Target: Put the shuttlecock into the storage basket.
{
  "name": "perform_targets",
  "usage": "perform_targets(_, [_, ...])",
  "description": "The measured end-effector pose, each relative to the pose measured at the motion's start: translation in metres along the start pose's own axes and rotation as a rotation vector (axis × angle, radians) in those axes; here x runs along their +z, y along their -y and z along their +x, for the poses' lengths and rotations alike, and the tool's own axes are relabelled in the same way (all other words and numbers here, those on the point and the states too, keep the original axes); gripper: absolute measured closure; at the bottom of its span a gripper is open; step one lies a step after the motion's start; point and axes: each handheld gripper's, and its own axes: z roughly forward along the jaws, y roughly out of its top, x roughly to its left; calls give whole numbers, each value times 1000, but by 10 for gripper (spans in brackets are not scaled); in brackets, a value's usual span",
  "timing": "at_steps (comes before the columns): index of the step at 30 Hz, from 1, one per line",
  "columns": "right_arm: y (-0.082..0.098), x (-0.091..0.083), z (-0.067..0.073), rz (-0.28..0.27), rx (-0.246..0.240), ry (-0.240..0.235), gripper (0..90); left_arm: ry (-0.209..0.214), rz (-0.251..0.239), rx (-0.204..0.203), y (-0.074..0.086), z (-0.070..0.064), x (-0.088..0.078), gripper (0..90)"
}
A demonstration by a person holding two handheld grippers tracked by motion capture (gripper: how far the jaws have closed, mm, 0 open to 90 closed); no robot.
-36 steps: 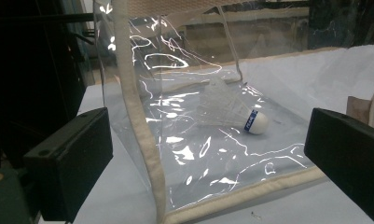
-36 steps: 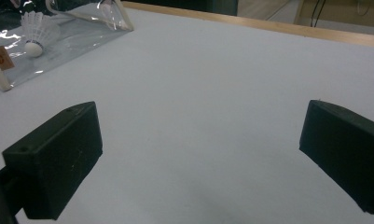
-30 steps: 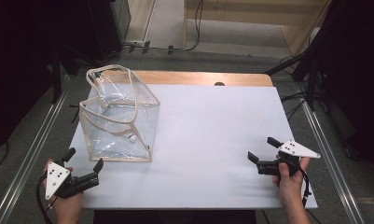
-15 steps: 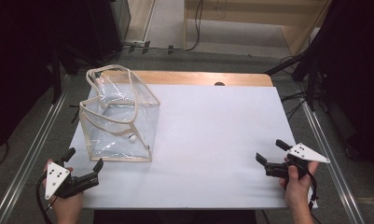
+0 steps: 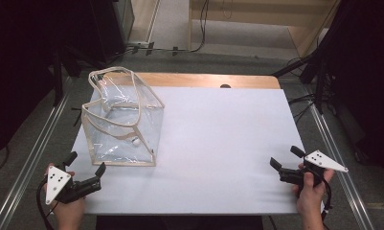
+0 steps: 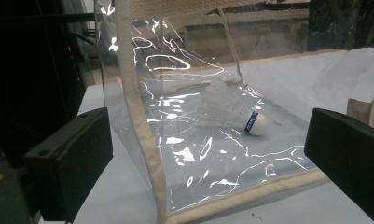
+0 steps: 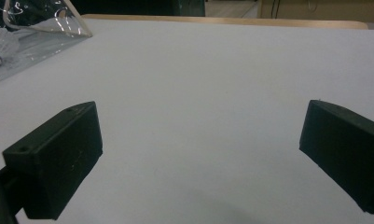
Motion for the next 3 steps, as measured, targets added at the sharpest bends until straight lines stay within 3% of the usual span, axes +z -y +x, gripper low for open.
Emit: perform_targets(3, [0,0,0,-1,0,0,0,1,3,4,0,0,0,17])
